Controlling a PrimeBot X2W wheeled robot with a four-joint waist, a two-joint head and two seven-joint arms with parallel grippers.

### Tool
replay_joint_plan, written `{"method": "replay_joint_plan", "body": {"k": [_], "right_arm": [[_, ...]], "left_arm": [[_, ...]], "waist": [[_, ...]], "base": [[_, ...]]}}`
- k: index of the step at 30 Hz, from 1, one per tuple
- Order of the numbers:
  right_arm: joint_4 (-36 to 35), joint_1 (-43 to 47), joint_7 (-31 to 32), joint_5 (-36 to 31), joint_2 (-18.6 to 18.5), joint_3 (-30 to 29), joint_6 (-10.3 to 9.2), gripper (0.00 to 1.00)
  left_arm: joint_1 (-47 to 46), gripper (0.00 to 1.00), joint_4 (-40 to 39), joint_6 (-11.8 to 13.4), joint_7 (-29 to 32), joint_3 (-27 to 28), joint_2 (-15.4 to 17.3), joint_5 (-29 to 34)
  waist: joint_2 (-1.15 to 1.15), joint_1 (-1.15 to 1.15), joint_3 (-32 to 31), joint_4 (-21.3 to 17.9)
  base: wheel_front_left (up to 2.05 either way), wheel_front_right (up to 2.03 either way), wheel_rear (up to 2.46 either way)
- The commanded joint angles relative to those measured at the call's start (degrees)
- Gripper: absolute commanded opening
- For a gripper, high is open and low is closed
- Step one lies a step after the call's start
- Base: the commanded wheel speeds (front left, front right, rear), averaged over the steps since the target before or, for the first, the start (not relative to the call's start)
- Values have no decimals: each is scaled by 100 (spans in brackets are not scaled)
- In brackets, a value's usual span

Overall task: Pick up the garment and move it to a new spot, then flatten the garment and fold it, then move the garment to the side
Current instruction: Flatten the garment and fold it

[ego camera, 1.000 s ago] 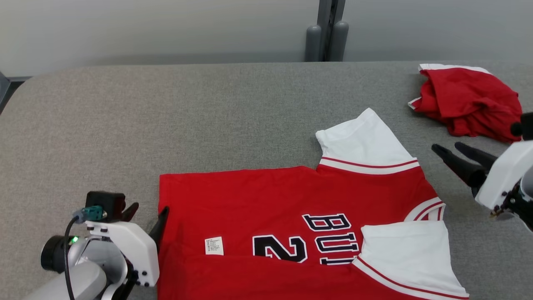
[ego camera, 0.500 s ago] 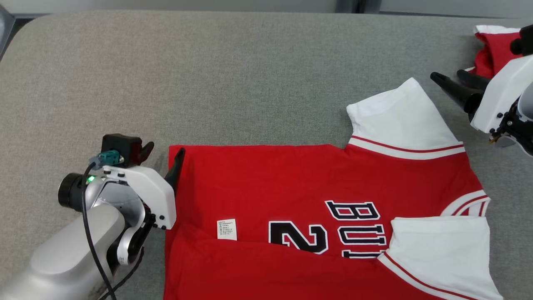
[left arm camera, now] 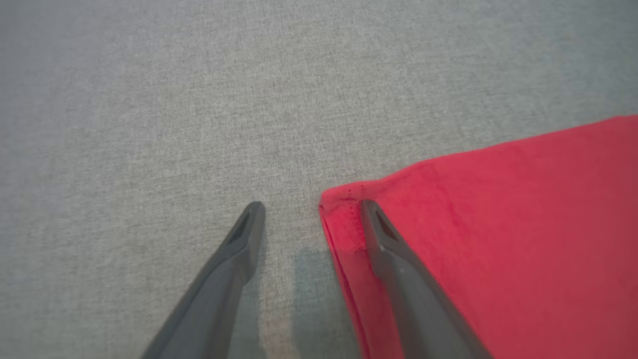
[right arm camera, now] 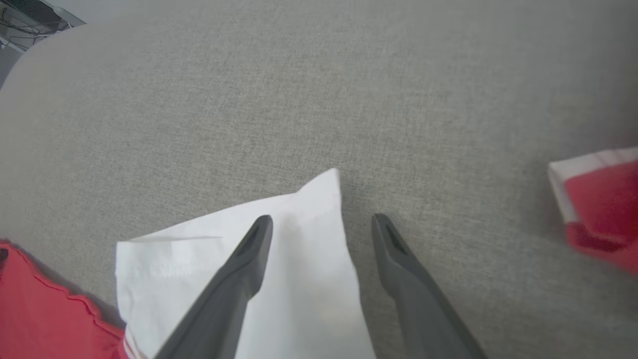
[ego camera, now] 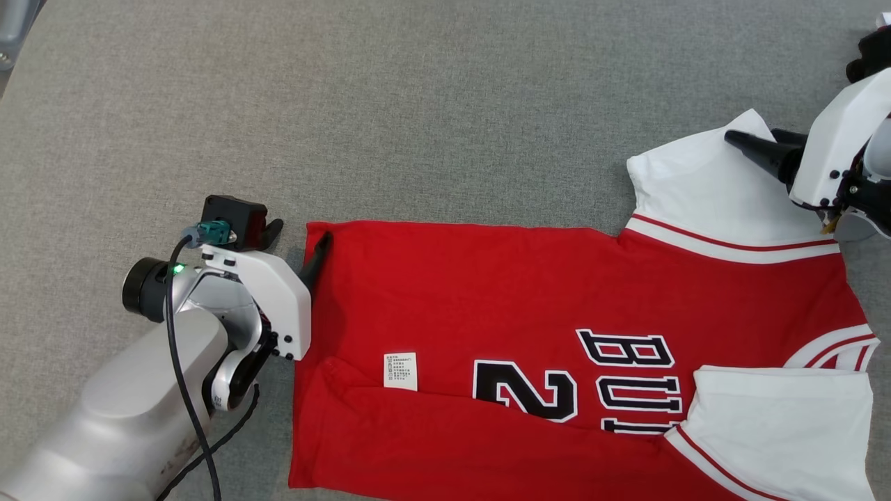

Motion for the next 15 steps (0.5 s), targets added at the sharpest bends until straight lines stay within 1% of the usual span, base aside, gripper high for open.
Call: {"method": "replay_joint_plan", "body": {"k": [1,3,4,8,12,13,14,15], "right_arm": [[42,-2,55,30,18,34,4,100],[104,-37,224,68,49,25,4,100],[104,-37,224,68,49,25,4,100],[105,-15,383,144,124,32,4,100],[-25,73,430,222,152,6,4,100],[-53,92,449,239,143,-3,4,100],[-92,101,455,255,129,-7,4,100],[-150,115,456,273,125,-17,4,85]], "left_arm": [[-74,100,45,-26,21,-16,5,9],[-135,100,176,-135,44,-56,-100,1],[-135,100,176,-135,44,-56,-100,1],[-129,100,251,-293,112,-68,-236,-110],[-86,100,244,-416,145,-48,-251,-219],[-70,83,230,-451,175,-49,-248,-252],[-56,63,205,-477,188,-41,-255,-274],[-52,44,190,-492,193,-36,-249,-281]], "waist": [[0,0,17,0],[0,0,71,1],[0,0,71,1],[0,0,103,-23],[0,0,81,-48],[0,0,76,-52],[0,0,74,-52],[0,0,74,-52]], "base": [[0,0,0],[0,0,0],[0,0,0],[0,0,0],[0,0,0],[0,0,0],[0,0,0],[0,0,0]]}}
